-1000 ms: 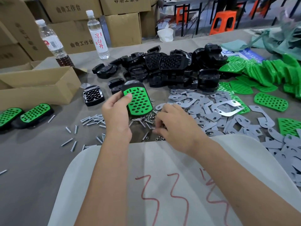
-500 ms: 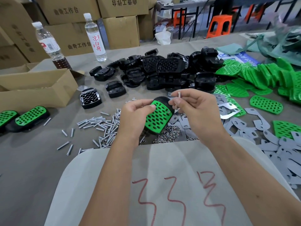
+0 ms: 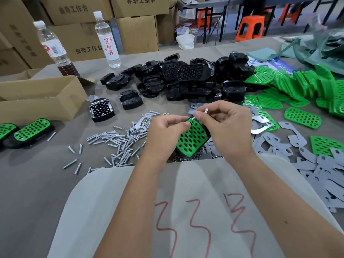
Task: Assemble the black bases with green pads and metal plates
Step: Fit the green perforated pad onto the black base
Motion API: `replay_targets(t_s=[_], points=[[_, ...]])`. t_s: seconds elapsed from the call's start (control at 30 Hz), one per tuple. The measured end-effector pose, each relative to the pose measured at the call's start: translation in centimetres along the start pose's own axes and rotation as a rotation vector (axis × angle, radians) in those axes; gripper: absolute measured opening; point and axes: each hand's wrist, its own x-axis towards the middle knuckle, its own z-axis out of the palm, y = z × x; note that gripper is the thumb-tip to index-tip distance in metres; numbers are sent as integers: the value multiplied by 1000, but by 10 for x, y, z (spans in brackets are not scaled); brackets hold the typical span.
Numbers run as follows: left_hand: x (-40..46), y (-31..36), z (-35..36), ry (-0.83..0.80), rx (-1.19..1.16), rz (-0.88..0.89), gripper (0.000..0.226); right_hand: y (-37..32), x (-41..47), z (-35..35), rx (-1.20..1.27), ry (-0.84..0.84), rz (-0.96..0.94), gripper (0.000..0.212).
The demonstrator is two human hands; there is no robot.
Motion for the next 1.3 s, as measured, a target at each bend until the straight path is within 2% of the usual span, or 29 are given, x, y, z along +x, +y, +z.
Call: replay_targets(t_s=[0.13, 0.3, 0.47, 0.6, 0.83, 0.93, 1.03, 1.1, 1.2, 1.3], points=[[3, -2, -2, 72, -24, -19, 12, 1, -1, 1, -5, -11, -3, 14], [4, -2, -1, 26, -13, 5, 12, -3, -3, 2, -14, 11, -20, 18], [3, -4, -2, 56, 21, 52, 11, -2, -3, 4, -142, -23, -47, 10], [0, -4, 4, 102, 170, 159, 14, -3, -4, 6, -210, 22, -56, 17], [-5, -4, 12, 179, 307, 339, 22, -2, -4, 5, -134, 46, 52, 29], [-6, -2, 13, 198, 359, 448, 23, -4, 0, 2, 41, 44, 189, 28], [-7, -2, 15, 197, 378, 483, 17, -4, 0, 2, -27, 61, 61, 29], [-8, -3, 18, 207, 295, 438, 17, -6, -3, 7, -120, 67, -40, 29], [-11, -1, 20, 217, 228, 411, 18, -3, -4, 9, 54, 93, 92, 25], [-10, -2, 21, 159, 350, 477, 19, -2, -2, 5, 116, 110, 200, 21]])
